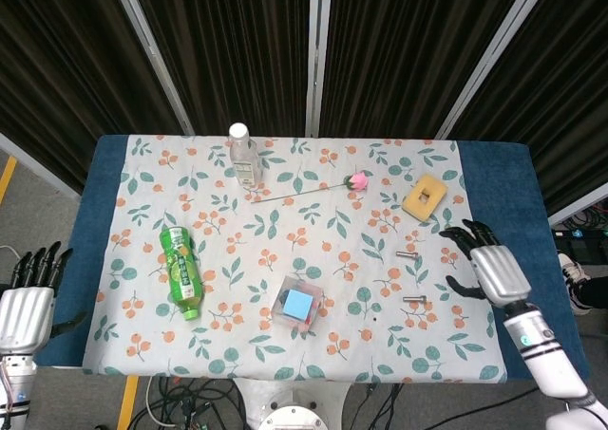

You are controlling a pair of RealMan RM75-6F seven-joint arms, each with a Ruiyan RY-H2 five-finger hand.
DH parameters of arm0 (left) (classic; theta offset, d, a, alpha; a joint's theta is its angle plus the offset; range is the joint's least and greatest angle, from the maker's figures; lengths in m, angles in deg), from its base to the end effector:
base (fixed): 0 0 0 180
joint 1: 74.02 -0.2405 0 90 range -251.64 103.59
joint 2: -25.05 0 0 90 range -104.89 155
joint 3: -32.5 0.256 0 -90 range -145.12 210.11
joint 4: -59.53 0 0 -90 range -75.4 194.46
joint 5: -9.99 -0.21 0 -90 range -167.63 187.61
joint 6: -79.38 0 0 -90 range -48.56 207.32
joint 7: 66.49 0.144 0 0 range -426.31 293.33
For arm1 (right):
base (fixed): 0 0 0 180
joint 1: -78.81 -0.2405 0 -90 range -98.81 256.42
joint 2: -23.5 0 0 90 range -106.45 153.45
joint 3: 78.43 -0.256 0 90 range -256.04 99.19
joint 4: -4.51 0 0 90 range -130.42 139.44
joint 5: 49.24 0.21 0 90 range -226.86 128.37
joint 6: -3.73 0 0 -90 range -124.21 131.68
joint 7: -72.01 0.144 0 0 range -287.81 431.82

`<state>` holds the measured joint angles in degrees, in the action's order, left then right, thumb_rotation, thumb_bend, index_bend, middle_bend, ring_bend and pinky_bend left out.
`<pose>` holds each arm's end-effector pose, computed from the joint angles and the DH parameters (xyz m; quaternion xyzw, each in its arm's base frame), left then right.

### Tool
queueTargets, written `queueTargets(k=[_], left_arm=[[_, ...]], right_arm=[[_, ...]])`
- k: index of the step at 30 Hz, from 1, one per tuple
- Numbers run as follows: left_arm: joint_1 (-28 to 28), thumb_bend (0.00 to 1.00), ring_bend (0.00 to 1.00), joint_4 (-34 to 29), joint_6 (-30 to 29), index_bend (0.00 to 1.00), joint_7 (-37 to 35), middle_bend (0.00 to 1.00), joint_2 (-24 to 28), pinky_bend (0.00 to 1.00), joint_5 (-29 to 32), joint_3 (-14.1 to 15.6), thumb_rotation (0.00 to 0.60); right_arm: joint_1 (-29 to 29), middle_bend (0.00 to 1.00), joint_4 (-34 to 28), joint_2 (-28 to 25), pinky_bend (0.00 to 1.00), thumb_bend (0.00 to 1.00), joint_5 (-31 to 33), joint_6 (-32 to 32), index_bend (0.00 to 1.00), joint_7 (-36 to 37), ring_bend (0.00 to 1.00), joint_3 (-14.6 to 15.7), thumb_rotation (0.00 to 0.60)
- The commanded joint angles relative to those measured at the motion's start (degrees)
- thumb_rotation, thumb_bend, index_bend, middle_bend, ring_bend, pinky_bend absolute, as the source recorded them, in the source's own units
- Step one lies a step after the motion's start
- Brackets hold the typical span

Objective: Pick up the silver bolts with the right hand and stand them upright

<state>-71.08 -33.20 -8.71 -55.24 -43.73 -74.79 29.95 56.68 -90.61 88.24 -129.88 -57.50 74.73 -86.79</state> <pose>-0.3085 0.1688 0.1397 -0.5935 -0.3584 -0.3540 0.6276 -0.2513 -0.2792 0.1136 0.6726 -0.4357 0.3872 0.4560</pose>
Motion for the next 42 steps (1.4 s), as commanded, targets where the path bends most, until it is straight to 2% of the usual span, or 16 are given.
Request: queueTargets(k=[1, 7, 13, 23, 42], left_arm=[[-0.1, 0.06, 0.0, 0.2, 0.2, 0.09, -0.3, 0.0, -0.1, 0.0, 0.3, 0.1, 0.6], [-0.2, 0.06, 0.0, 0.9, 0.6, 0.09, -1.3, 0.0, -0.1, 0.0, 0.9, 0.1, 0.6], [-0.1, 0.06, 0.0, 1.0, 1.3, 0.09, -2.4, 0.0, 0.1, 0.0, 0.8, 0.3, 0.6], [-0.3, 0.06, 0.0, 1.6, 1.1, 0.09, -3.0, 0.0, -0.1, 0.0, 0.6, 0.3, 0.6], [-0.3, 0.06, 0.0, 2.2, 1.2, 0.09, -3.3, 0.0, -0.4, 0.0, 0.8, 0.3, 0.6]], right_arm=[[-7.1, 0.19, 4.6, 6.7, 0.0, 0.22, 8.1, 7.1, 0.27, -10.4, 0.0, -3.0, 0.6], [-11.4, 0.2, 10.9, 14.1, 0.0, 0.22, 13.0, 9.2, 0.36, -24.0, 0.0, -1.4, 0.6], [-13.3, 0.21, 14.9, 18.8, 0.0, 0.22, 15.4, 8.6, 0.42, -30.1, 0.0, -0.7, 0.6], [-14.6, 0.21, 18.9, 22.7, 0.0, 0.25, 17.5, 9.2, 0.45, -31.3, 0.0, 0.2, 0.6], [-15.3, 0.23, 20.4, 23.7, 0.0, 0.27, 18.0, 9.1, 0.48, -30.2, 0.0, 1.1, 0.6]])
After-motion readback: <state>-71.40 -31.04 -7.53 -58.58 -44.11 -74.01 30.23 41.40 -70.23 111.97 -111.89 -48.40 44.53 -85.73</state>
